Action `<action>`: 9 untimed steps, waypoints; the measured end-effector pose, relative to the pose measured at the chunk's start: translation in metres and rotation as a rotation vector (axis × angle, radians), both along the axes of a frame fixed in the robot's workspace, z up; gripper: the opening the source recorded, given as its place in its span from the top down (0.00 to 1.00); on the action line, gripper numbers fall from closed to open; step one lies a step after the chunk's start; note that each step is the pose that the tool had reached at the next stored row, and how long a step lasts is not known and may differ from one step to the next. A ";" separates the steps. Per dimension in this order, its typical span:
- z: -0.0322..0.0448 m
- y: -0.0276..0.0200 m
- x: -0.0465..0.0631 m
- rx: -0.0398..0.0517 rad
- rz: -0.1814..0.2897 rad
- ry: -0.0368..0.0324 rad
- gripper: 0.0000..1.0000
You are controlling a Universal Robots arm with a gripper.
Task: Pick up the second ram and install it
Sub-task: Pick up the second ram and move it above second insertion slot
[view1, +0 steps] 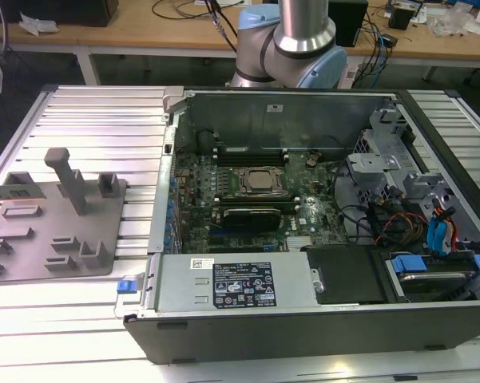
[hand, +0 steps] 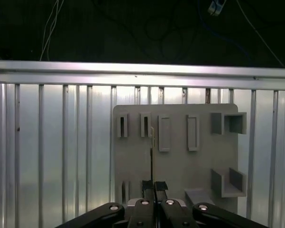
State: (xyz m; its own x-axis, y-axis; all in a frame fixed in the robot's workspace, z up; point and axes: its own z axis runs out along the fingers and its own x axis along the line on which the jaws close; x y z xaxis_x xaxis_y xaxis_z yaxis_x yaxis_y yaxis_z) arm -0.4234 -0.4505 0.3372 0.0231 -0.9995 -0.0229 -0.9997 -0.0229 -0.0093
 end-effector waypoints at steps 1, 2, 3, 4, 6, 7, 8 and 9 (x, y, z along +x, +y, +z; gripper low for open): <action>0.0000 0.0001 0.000 0.0015 0.000 0.0017 0.91; -0.0001 0.0000 0.000 0.0016 0.000 0.0016 0.91; -0.0002 0.0000 0.000 0.0017 0.000 0.0015 0.91; -0.0001 0.0000 0.000 0.0018 0.000 0.0013 0.91; 0.0029 0.0000 0.000 0.0019 0.000 0.0013 0.91; 0.0049 0.0000 0.000 0.0022 0.000 0.0013 0.91; 0.0078 0.0000 0.000 0.0023 0.000 0.0014 0.91; 0.0123 0.0000 0.000 0.0025 0.000 0.0014 0.91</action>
